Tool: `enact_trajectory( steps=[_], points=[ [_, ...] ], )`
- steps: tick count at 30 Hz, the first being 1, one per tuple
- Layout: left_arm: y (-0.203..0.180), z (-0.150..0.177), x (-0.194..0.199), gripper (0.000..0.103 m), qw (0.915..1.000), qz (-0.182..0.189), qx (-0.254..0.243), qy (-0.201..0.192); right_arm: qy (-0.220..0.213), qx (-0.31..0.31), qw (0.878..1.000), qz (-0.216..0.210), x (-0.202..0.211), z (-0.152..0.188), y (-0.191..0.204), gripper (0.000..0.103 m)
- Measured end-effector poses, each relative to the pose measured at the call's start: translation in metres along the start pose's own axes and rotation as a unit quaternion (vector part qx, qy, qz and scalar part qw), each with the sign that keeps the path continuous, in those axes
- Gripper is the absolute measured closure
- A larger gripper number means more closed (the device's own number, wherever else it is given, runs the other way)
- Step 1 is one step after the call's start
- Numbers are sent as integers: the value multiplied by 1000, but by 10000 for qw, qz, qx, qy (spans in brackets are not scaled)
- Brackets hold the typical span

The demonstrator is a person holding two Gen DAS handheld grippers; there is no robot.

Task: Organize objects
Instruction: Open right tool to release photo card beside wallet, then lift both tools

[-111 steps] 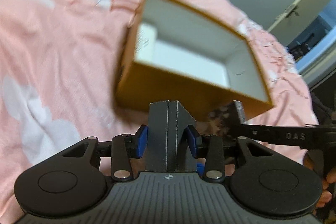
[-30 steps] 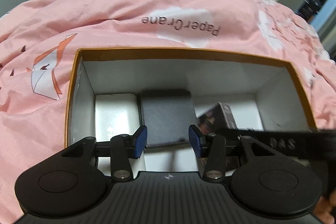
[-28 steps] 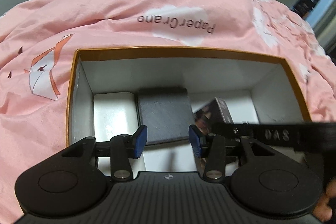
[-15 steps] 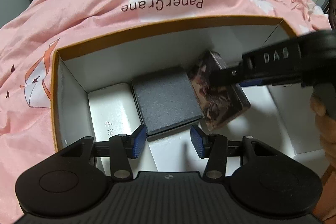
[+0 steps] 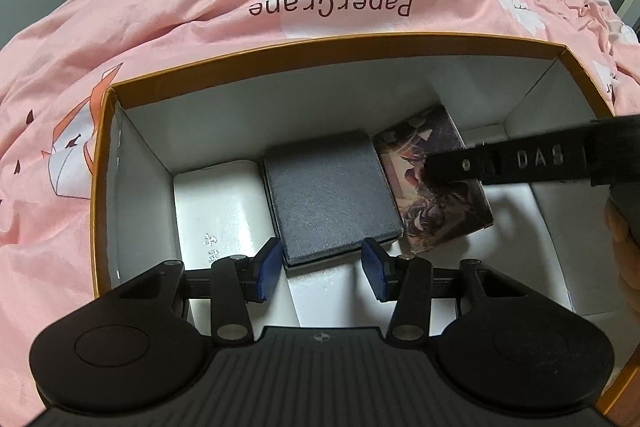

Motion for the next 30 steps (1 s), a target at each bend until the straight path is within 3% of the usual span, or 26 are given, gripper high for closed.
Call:
enact_trajectory(
  steps=[3,11,24,30],
  points=[
    [0,1,0,49,10000,3,48,-45,111,448,9989,75,0,3,4,59],
    [-1,3,3,49,9997,-75,-19,-235,311,1016,9942,132,-5,4,9,56],
    [-1,5,4,50,9993,-199,3,-320,178,236,9995,99,-14,1,6,66],
    [-4,7,24,50,9968,-349,-9,-720,66,-251,9997,13,-12,1,-2,68]
  ],
)
Point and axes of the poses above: each gripper's, at about its wrist camera, not at the fingertips, and x roughly against the way its jaws point, y to its left, z to its underside, the point moved 7 cm from there along -x, roughly the way its jaws point, and after that the axes turned 12 degrees about x, right-handed, at the moved point
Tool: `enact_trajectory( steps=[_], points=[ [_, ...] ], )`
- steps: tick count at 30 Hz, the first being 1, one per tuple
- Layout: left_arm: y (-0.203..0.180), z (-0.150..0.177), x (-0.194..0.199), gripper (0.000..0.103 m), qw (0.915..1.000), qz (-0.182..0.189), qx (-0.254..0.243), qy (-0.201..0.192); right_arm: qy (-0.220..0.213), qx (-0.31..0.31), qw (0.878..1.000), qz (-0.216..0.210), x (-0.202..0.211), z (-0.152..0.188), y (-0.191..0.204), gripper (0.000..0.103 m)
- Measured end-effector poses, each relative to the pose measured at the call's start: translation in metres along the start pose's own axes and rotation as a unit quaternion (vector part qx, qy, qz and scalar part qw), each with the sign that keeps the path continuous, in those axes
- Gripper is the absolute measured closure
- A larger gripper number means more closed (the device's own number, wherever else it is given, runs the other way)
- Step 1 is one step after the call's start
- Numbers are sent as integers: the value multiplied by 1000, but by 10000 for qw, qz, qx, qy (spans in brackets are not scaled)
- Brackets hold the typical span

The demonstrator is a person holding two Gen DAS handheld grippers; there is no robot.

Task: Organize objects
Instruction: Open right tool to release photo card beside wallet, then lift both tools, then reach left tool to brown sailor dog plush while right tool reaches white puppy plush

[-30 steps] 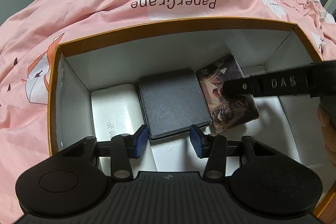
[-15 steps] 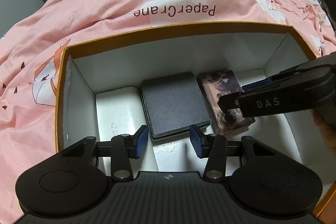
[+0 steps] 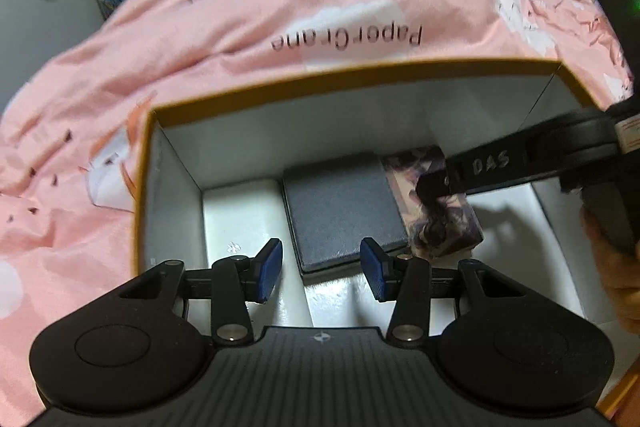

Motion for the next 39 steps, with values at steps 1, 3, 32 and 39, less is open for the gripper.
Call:
enact_trajectory(
  steps=[1,3,32,39],
  points=[
    [-1,0,6,50,9999,50,28,-94,-20,21,10000,6,3,1,1,68],
    [-4,0,19,50,9994,174,113,-264,-107,94,9999,14,12,3,4,67],
    [-33,157,139,50,9885,1431,-385,-308,-1332,1523,9788,320,197,222,54,49],
    [-26,190,137,50,9900,1384,-193,181,-833,1427,9862,54,189,264,66,56]
  ],
)
Point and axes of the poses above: each gripper's, at about its wrist camera, not at the fingertips, and x roughly against the way its jaws point, y to its left, z to its underside, the point moved 7 cm from there along -x, roughly the way its jaws point, and after that the axes turned 12 degrees about x, right-handed, at the moved point
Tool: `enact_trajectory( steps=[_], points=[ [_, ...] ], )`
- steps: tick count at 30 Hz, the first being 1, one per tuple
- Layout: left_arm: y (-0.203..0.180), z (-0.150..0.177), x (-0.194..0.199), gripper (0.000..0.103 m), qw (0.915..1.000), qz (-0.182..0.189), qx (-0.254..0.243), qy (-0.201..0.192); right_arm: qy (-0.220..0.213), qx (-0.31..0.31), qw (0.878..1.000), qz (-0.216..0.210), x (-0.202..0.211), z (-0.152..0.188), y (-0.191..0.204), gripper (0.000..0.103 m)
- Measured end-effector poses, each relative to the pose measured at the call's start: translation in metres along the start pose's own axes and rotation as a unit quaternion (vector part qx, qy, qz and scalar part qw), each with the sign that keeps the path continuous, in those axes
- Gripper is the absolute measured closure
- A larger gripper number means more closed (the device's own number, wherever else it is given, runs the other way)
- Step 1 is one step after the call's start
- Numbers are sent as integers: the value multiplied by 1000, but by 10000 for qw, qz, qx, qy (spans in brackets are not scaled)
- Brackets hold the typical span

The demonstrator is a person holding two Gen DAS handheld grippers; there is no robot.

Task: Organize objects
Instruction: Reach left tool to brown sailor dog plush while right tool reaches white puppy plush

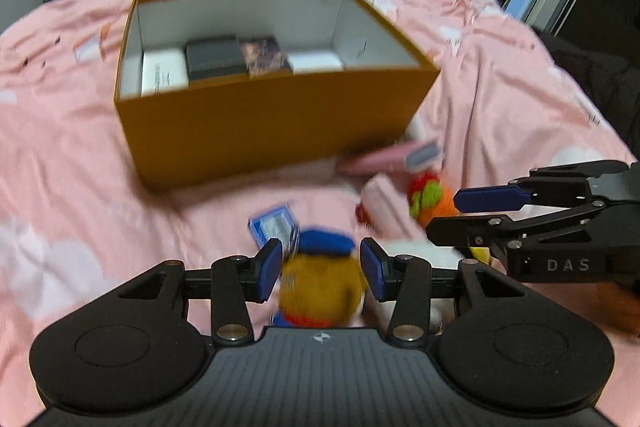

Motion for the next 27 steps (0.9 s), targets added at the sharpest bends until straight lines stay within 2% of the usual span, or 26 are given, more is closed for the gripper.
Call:
enact_trajectory(
  steps=[5,9,14,17,22,25,27],
  points=[
    [-1,26,-6,50,9979,-407,-396,307,260,-239,9993,129,6,17,-5,56],
    [-7,40,-14,50,9966,-356,-580,472,512,-349,9974,365,12,33,-16,62],
    [-8,44,-17,49,9960,-341,-640,519,1108,165,9930,364,7,58,-5,63],
    [-5,43,-20,49,9960,-422,-597,504,1147,451,9920,273,2,56,4,63],
    [-2,39,-22,49,9964,-486,-584,365,1174,766,9901,-36,-7,52,16,77],
    [-2,37,-29,49,9970,-376,-541,415,1093,691,9914,-191,-10,49,17,79],
    [-1,38,-36,49,9966,-429,-547,452,995,500,9932,-351,-11,44,15,79]
  ],
)
Point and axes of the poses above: each gripper's, at about its wrist camera, not at the fingertips, and x roughly against the way its jaws point, y to its left, z to its underside, the point moved 7 cm from there along -x, roughly the way its jaws point, and after that the axes turned 12 degrees about x, right-handed, at the moved point
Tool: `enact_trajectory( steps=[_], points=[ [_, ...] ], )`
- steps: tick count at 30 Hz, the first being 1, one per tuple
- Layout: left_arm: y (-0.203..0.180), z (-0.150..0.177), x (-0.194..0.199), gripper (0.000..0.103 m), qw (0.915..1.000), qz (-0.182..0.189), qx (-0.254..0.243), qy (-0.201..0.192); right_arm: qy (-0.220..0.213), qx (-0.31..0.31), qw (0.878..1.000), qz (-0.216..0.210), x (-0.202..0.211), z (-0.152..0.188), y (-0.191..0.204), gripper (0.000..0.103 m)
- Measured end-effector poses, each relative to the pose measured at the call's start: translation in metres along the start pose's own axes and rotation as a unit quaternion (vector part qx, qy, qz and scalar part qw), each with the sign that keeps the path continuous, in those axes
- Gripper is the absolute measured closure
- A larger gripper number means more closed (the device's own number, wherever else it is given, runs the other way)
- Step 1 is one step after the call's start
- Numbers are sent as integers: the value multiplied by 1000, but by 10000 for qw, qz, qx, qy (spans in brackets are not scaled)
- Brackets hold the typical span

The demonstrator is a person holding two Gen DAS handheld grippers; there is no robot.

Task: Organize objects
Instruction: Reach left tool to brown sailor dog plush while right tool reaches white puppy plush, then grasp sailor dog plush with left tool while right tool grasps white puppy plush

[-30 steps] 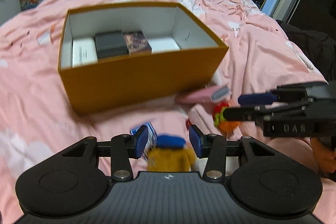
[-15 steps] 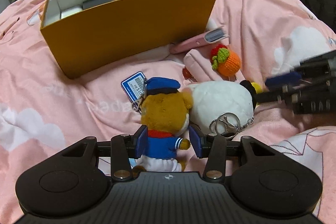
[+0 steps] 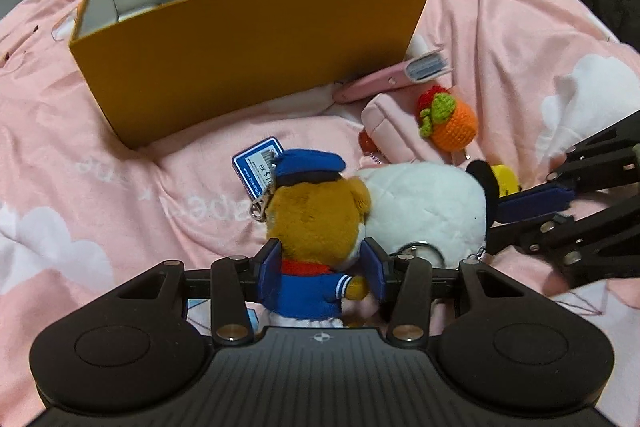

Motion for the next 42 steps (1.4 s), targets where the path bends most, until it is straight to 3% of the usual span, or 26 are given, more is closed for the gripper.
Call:
enact_trajectory(
  steps=[6,15,26,39,42],
  points=[
    [14,-5,-6,50,9989,-15,449,-97,-354,-125,9992,-110,5,-16,2,79],
    [39,-16,6,56,9929,-202,999,-612,-938,-264,9951,-137,3,-52,-2,79],
    [73,-26,11,57,9776,-504,1766,-1029,-1585,-673,9846,317,-11,-89,-19,76],
    [82,-28,7,57,9741,-334,1993,-1010,-1949,-1297,9708,530,-8,-85,-42,72],
    [82,-27,7,57,9747,-303,1990,-974,-1921,-1247,9728,361,-4,-78,-36,72]
  ],
)
Point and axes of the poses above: each gripper's, at about its wrist camera, not at the fingertips, and x roughly against the way its jaws point, y to its left, z to its underside, the point moved 7 cm from there along -x, roughly the way its jaws point, and after that the axes turned 12 degrees about x, right-handed, at the moved point
